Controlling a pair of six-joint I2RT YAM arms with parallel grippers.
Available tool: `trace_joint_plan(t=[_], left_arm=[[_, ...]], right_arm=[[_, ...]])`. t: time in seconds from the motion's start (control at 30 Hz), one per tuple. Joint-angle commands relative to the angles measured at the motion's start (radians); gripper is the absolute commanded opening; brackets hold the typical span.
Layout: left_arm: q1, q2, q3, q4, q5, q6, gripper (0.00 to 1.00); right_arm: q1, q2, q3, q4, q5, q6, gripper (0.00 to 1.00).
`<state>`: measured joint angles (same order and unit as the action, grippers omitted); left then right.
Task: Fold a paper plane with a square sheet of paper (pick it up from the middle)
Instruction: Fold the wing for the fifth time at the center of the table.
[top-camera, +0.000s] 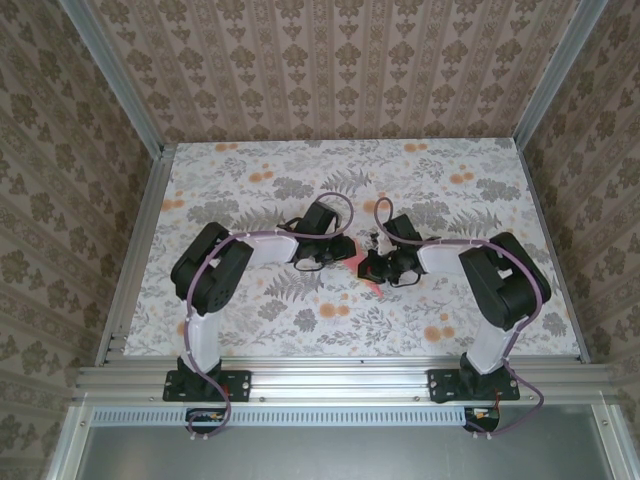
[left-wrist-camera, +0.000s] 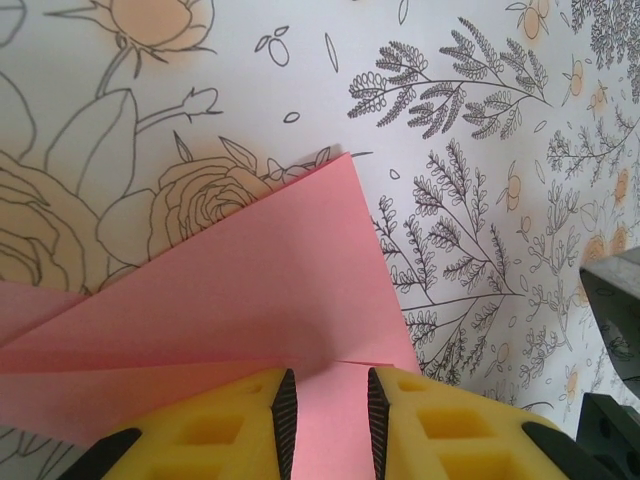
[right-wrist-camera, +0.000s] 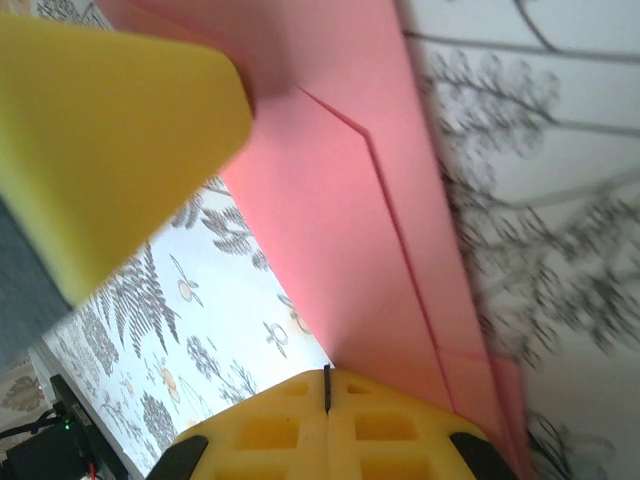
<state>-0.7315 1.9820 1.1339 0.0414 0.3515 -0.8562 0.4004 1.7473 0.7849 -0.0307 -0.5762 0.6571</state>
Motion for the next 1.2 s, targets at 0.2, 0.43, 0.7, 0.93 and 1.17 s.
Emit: trace_joint_plan(t=[0.2, 0.43, 0.7, 0.93, 1.17], left_arm=[[0.021, 0.047, -0.025, -0.049, -0.032, -0.003, 0.29], [0.023, 0.044, -0.019, -0.051, -0.026, 0.005, 0.29], [0.021, 0.036, -0.007, -0.051, -0.011, 0.015, 0.29], [0.008, -0.012, 0.034, -0.060, 0.026, 0.050, 0.34], [-0.020, -0.160, 0.083, -0.155, -0.035, 0.098, 0.59]], right_arm=[[-0.043, -0.098, -0.144, -0.071, -0.031, -0.009, 0.04], [-0.100, -0.172, -0.238, -0.098, -0.035, -0.038, 0.05], [-0.176, -0.282, -0.275, -0.177, -0.071, -0.089, 0.08], [-0.186, -0.491, -0.226, -0.205, -0.006, -0.094, 0.18], [-0.188, -0.725, -0.246, -0.091, 0.199, -0.121, 0.41]])
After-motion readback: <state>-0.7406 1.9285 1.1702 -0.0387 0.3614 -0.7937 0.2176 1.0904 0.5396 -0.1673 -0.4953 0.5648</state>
